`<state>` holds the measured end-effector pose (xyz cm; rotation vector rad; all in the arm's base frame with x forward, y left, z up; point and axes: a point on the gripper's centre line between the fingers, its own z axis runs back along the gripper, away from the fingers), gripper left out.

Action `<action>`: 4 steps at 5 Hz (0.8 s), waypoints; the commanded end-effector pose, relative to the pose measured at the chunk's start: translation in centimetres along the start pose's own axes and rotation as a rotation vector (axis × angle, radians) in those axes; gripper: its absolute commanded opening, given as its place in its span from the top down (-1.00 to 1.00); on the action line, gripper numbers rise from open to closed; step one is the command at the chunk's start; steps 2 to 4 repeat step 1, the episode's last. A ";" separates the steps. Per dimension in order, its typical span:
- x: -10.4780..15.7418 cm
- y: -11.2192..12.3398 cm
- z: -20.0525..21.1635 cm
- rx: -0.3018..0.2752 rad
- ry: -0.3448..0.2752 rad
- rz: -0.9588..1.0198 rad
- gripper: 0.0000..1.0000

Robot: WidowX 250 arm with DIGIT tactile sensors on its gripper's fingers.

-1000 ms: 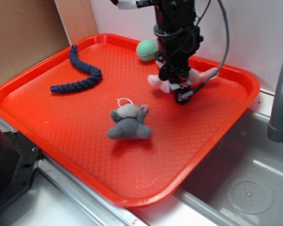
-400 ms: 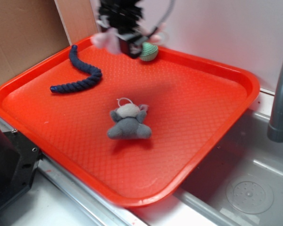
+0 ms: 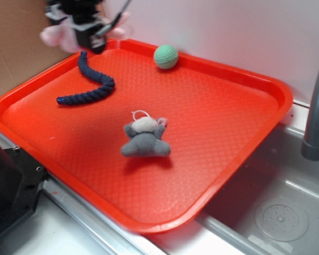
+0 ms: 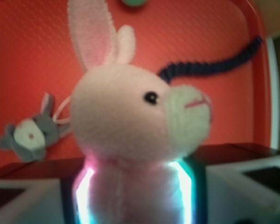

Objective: Grab the pink bunny.

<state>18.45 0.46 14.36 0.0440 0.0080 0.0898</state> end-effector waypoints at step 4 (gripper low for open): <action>-1.6 0.0 0.6 0.004 -0.060 0.040 1.00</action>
